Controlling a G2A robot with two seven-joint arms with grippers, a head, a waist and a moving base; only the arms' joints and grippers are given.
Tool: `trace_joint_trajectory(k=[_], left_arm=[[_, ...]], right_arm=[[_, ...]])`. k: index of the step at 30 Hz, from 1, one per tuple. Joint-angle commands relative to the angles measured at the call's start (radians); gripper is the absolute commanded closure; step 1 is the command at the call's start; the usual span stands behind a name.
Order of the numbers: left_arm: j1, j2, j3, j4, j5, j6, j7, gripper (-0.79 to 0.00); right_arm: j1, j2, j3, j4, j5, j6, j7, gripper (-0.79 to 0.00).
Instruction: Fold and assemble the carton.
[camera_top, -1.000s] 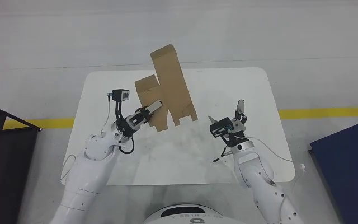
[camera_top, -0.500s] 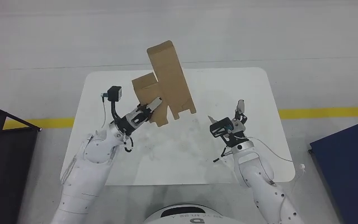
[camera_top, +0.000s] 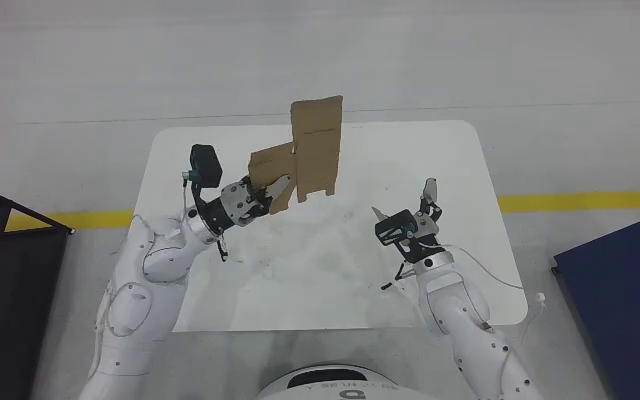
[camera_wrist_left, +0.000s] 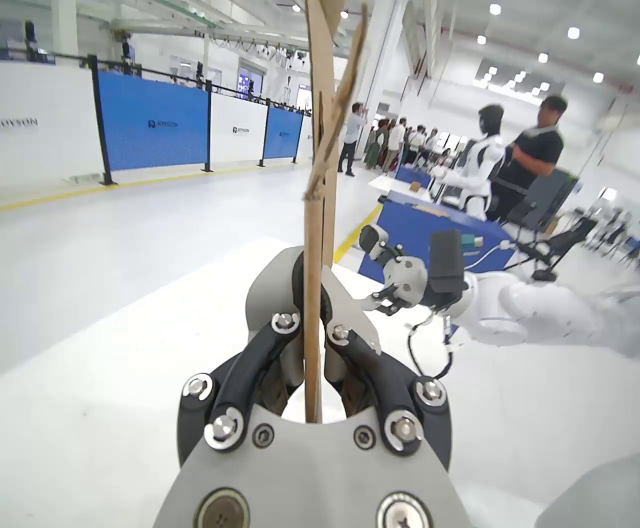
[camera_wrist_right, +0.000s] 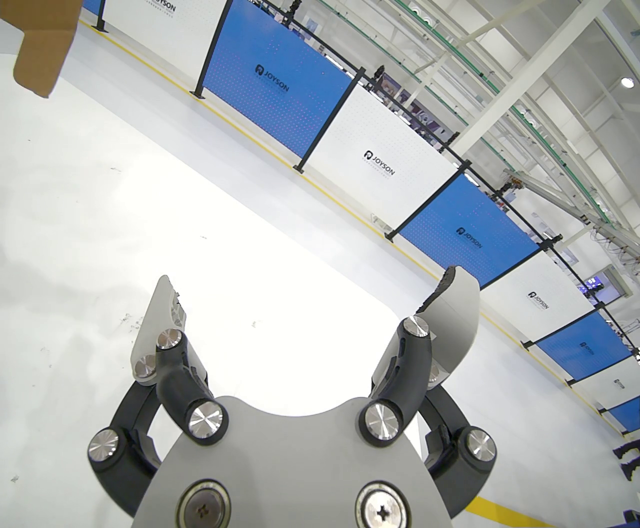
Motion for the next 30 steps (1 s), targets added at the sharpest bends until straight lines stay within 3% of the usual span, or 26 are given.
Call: trace_joint_trajectory(k=[1,3,16,23,27,30], left_arm=[[0.008,-0.003,-0.005,0.006,0.087,-0.001,0.117,0.000],[0.020,-0.007,0.007,0.041,0.074,0.017,0.183,0.000],[0.020,-0.007,0.007,0.041,0.074,0.017,0.183,0.000],[0.012,-0.002,0.029,0.097,0.027,0.038,0.067,0.000],[0.007,0.003,0.046,0.114,-0.009,-0.007,0.024,0.000],[-0.001,0.008,0.056,0.121,-0.033,-0.054,-0.015,0.000]], right_arm=[[0.000,0.000,0.000,0.000,0.000,0.000,0.000,-0.785],[0.000,0.000,0.000,0.000,0.000,0.000,0.000,-0.785],[0.001,-0.001,-0.002,-0.002,0.011,-0.002,-0.004,-0.785],[0.048,-0.005,0.035,0.035,0.508,-0.310,-0.089,-0.785],[0.097,-0.003,0.050,0.077,0.613,-0.424,-0.040,-0.785],[0.133,-0.005,0.037,0.107,0.684,-0.479,-0.012,-0.690]])
